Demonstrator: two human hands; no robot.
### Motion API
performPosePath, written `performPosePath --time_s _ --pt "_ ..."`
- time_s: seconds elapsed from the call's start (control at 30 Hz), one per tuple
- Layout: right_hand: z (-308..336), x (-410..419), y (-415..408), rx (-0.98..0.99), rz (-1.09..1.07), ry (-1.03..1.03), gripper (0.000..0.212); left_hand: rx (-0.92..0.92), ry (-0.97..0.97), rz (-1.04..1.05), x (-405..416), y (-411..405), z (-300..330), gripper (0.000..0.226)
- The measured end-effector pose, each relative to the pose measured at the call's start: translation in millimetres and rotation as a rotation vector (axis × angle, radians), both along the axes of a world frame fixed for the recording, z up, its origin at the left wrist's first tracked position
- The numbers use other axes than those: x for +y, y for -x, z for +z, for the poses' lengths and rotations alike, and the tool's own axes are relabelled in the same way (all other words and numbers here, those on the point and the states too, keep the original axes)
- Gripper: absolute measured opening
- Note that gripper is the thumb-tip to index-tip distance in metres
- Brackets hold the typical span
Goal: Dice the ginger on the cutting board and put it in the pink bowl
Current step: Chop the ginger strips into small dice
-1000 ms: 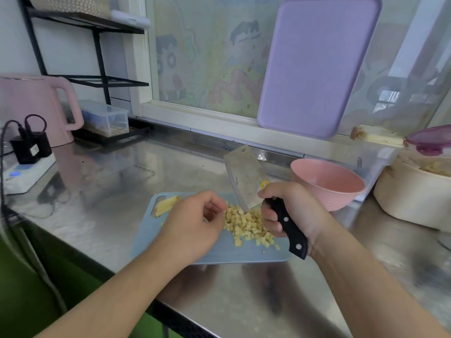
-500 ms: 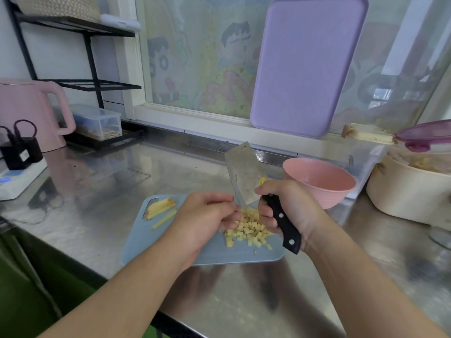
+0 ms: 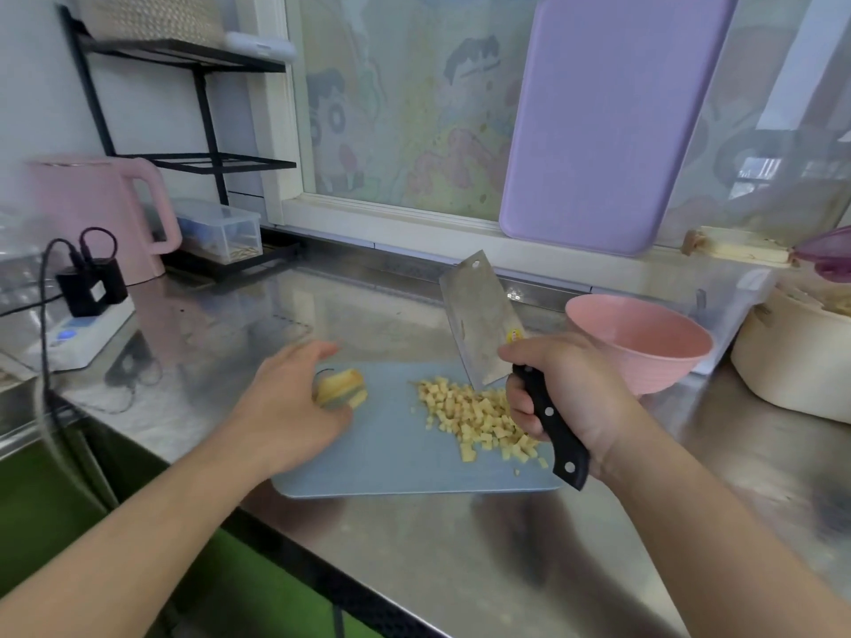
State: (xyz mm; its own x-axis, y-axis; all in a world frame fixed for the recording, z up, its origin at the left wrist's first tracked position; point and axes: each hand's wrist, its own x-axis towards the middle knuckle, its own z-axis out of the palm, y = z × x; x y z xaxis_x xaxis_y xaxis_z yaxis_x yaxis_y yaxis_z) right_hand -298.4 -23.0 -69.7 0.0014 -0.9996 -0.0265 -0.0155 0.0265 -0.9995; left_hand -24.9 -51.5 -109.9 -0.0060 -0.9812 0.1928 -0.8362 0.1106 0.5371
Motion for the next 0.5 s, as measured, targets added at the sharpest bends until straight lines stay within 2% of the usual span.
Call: performPosePath --time_s 0.07,0.2,0.37,0.5 --pt "-1.7 2.3 -4.6 0.024 0.022 0.001 0.033 -0.002 -0.048 -0.008 -1.4 -3.8 -4.5 0.062" --pt "-4.8 4.2 -11.0 0.073 0.047 0.012 0.029 0.038 0.027 -0.02 -3.1 -5.5 -12.4 0.035" --pt "-6.4 5.0 -15.0 0.135 0.066 0.029 0.027 0.032 0.105 -0.004 -1.6 -2.2 -15.4 0.021" --pt "-8.0 6.1 -18.5 0.157 0.086 0.037 0.034 0.083 0.124 -0.019 -3.5 -2.9 -17.5 0.02"
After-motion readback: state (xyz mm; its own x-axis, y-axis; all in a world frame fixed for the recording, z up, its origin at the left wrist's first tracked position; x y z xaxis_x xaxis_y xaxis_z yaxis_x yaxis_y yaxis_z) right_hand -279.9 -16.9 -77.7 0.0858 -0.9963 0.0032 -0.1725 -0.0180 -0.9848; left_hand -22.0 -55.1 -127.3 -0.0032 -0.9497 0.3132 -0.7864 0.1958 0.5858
